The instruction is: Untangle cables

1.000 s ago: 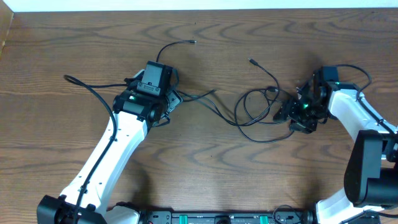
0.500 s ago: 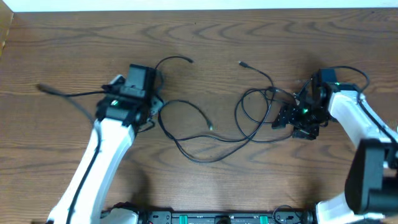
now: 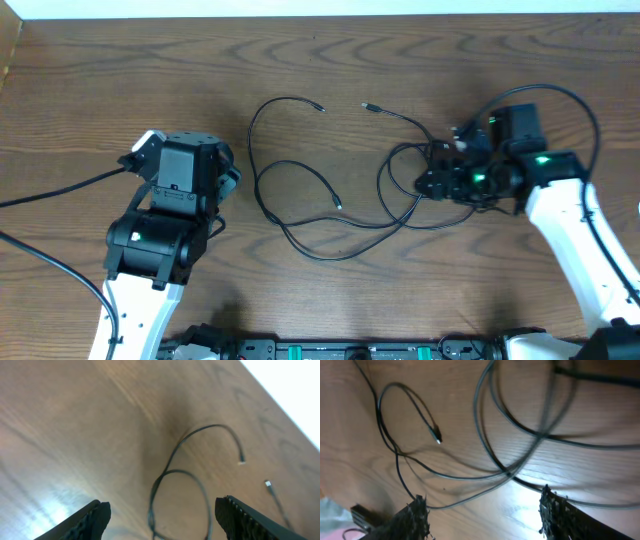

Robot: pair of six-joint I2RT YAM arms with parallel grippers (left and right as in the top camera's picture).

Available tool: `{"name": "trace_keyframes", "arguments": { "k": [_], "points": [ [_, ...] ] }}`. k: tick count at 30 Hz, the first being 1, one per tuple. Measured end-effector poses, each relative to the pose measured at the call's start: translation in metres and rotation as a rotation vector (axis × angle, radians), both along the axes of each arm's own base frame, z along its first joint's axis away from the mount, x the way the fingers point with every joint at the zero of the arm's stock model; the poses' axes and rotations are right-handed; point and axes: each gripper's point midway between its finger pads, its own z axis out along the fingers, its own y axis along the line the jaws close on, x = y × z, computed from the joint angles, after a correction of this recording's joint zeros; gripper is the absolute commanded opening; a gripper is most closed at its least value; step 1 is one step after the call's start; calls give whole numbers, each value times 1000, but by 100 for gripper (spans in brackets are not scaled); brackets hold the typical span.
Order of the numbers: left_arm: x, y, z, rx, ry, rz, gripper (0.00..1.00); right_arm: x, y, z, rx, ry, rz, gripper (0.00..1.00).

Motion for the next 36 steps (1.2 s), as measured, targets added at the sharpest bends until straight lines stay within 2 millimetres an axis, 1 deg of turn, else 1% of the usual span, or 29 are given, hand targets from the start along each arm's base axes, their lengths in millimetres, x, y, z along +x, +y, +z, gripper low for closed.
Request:
{"name": "trace_keyframes", "arguments": {
  "k": [1, 2, 4, 6, 9, 12, 13, 15, 17, 18, 21, 22, 24, 26, 28, 29, 30, 31, 32, 33, 34, 35, 36],
  "points": [
    [-1, 1, -2, 6, 11, 0, 74, 3, 6, -7, -10, -17, 13, 70],
    [-3, 1, -3, 8, 18, -1, 74, 4, 7, -12, -18, -22, 13, 70],
    [-5, 2, -4, 15, 31, -1, 75, 11, 1, -28, -76, -31, -20, 71],
    [-8, 4, -6, 22, 45, 2, 75, 18, -9, -42, -134, -44, -68, 69],
    [-9, 5, -7, 31, 51, 6, 75, 33, -15, -49, -165, -95, -109, 66],
    [-10, 6, -7, 34, 53, 9, 75, 50, -11, -51, -150, -144, -122, 61],
    [-10, 6, -7, 36, 53, 10, 75, 53, -9, -55, -144, -147, -123, 58],
    [-10, 6, -7, 37, 54, 10, 75, 57, -4, -64, -132, -136, -112, 43],
    [-11, 7, -8, 38, 60, 10, 75, 57, 6, -77, -114, -114, -88, 13],
    [-12, 7, -8, 39, 63, 10, 75, 56, 10, -82, -105, -107, -76, 1],
    [-13, 7, -9, 40, 69, 9, 75, 50, 24, -93, -56, -67, -40, 1],
    [-14, 7, -10, 41, 73, 10, 75, 48, 29, -92, -31, -60, -28, 1],
    [-15, 8, -11, 44, 81, 10, 75, 47, 38, -84, 27, -66, -4, 1],
    [-17, 9, -11, 50, 88, 12, 75, 45, 46, -66, 84, -91, 22, 1],
    [-17, 10, -11, 52, 88, 14, 75, 47, 56, -35, 140, -157, 52, 1],
    [-17, 10, -11, 54, 88, 15, 75, 49, 61, -13, 166, -209, 70, 1],
    [-17, 10, -11, 54, 87, 16, 75, 52, 67, 13, 191, -276, 91, 1],
    [-17, 10, -11, 55, 87, 16, 75, 55, 72, 44, 217, -357, 116, 1],
    [-17, 11, -11, 57, 87, 18, 75, 57, 77, 77, 240, -445, 139, 1],
    [-17, 11, -11, 56, 87, 18, 75, 56, 81, 115, 262, -547, 163, 1],
    [-17, 10, -11, 53, 84, 20, 76, 53, 83, 151, 280, -642, 179, 1],
    [-16, 9, -11, 46, 83, 21, 76, 47, 83, 180, 296, -719, 190, 1],
    [-15, 7, -11, 34, 78, 18, 76, 41, 82, 205, 305, -787, 195, 1]
  ]
}}
